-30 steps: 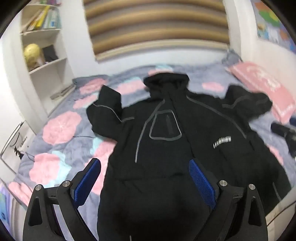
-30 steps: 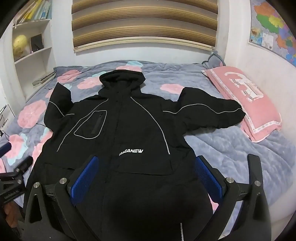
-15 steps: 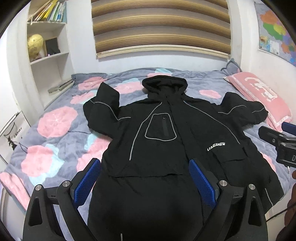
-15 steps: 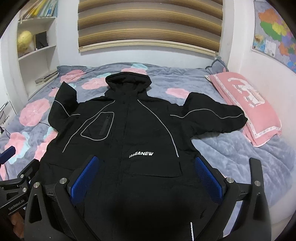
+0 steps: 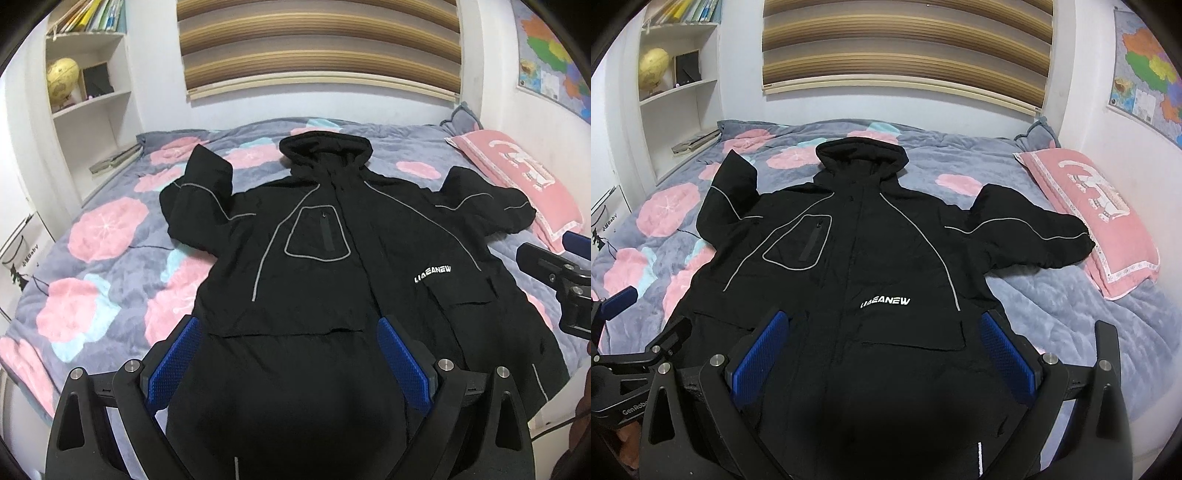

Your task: Fold large clothes

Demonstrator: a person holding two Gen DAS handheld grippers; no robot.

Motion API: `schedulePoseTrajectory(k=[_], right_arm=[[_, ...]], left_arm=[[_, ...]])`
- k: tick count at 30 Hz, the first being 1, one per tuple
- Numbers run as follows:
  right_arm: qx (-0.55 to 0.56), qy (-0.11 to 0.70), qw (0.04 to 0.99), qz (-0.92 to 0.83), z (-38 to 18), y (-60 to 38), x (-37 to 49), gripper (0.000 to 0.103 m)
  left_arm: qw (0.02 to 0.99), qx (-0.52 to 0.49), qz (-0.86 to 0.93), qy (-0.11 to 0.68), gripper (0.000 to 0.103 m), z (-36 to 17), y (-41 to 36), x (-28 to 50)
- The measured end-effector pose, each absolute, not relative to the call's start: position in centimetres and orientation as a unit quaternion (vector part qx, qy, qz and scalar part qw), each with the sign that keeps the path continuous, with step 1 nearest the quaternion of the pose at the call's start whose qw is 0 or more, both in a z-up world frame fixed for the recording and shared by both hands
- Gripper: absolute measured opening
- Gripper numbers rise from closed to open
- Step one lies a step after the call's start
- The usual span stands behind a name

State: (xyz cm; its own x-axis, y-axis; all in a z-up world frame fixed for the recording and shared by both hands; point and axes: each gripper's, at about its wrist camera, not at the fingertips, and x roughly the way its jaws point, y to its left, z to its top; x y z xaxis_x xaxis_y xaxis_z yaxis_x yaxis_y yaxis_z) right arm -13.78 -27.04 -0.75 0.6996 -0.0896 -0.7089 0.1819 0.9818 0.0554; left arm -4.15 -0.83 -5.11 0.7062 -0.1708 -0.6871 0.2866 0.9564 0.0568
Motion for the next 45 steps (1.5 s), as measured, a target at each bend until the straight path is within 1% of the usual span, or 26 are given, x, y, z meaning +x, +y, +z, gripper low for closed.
schedulePoseTrajectory(k=[8, 21, 26, 31, 36, 41, 45], right_arm=[[0.06, 0.386, 0.917, -0.078, -1.3, -27.1, -13.6, 0.103], [0.072, 0.394, 0.913, -0.079, -2.3, -28.6, -13.5, 0.103], [0.087, 0.388, 0.914, -0.076, -3.0, -30.4, -13.5, 0.103], [0.11, 0.383, 0.913, -0.087, -4.0, -34.2, -13.4, 0.103], [0.132, 0.374, 0.911, -0.114, -4.6, -40.3, -13.3, 0.103], [0.121, 0.376, 0.905, -0.159, -5.3, -48.1, -12.4, 0.103], [0.141, 0.372, 0.904, -0.158, -6.2, -55.1, -11.4, 0.103]], left_arm=[[0.927, 0.097, -0.122, 0.341, 0.096, -4.7, -2.0, -5.0], [0.913, 0.086, -0.137, 0.375, 0.096, -5.8, -3.2, -4.2], [0.916, 0.094, -0.133, 0.368, 0.096, -5.4, -4.6, -4.1], [0.924, 0.084, -0.138, 0.347, 0.096, -5.3, -7.7, -3.1], [0.908, 0.051, -0.192, 0.368, 0.096, -5.8, -12.1, -0.8], [0.885, 0.078, -0.237, 0.392, 0.096, -6.7, -19.2, 2.4], [0.869, 0.081, -0.284, 0.396, 0.096, -6.9, -25.2, 5.2]])
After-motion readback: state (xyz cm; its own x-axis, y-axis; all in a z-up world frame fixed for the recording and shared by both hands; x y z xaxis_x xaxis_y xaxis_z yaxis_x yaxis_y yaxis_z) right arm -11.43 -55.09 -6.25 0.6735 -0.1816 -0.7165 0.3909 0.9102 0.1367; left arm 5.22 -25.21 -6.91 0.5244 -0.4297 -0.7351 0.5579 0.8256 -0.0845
